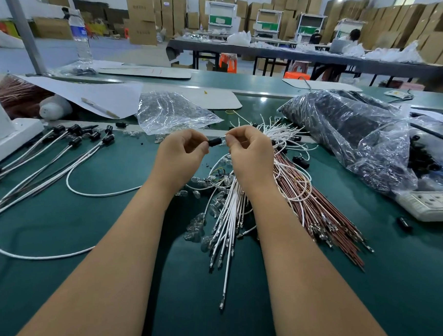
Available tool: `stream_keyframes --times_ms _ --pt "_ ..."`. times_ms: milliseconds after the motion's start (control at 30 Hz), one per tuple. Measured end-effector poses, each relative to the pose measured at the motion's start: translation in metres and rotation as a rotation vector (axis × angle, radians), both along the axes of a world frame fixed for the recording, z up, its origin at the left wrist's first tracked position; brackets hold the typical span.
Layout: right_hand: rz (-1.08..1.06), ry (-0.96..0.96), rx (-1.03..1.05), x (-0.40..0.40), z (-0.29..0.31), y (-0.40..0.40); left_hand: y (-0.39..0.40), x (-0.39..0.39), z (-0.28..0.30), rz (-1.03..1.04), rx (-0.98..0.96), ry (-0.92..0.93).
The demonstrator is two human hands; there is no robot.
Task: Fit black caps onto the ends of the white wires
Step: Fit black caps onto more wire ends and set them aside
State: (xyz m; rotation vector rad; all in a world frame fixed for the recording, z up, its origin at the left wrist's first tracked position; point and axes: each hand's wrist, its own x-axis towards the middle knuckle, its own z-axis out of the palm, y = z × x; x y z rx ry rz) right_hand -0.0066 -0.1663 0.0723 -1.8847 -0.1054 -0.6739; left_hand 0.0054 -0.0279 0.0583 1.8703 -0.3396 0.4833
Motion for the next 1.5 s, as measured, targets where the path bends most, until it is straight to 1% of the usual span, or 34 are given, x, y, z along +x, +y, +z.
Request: stream_keyframes --times_ms 433,600,667,800,867,933,1067,1133,1200,1333,1467,1500 --pt "-0.017 -0.009 -0.067 0.002 -0.003 0.002 0.001 -0.003 0.003 0.011 -0.079 0.068" --pt "0.038 0.025 -0.059 0.001 -0.003 0.002 0.004 -0.004 0.005 -0.023 -0.106 0.076" --pt "0.064 0.052 -0.019 0.000 -0.002 0.004 0.004 -0.004 0.005 -0.037 -0.131 0.075" --pt "0.190 0.130 0.156 -0.002 0.000 0.006 0.004 -0.004 0.005 -0.047 -0.129 0.071" --pt "0.244 0.154 0.136 -0.003 0.000 0.008 0.004 -0.005 0.006 -0.067 -0.131 0.067" --pt "0.261 0.155 0.154 -0.003 0.000 0.009 0.003 -0.007 0.008 -0.094 -0.150 0.079" --pt "0.273 0.169 0.333 -0.004 0.001 0.008 0.002 -0.007 0.012 -0.167 -0.224 0.184" --pt "0.267 0.193 0.372 -0.004 0.003 0.007 -0.001 -0.008 0.011 -0.164 -0.245 0.173" --pt "0.251 0.210 0.330 -0.005 0.005 0.005 -0.005 -0.012 0.012 -0.134 -0.231 0.109" --pt "0.161 0.236 0.082 -0.008 0.015 -0.005 -0.012 -0.011 0.008 -0.049 -0.191 0.038" --pt "-0.031 0.167 -0.052 -0.010 0.036 -0.032 -0.015 -0.009 0.002 0.030 -0.092 0.027" --pt "-0.104 0.176 -0.090 -0.010 0.040 -0.042 -0.017 -0.009 0.001 0.039 -0.053 0.019"
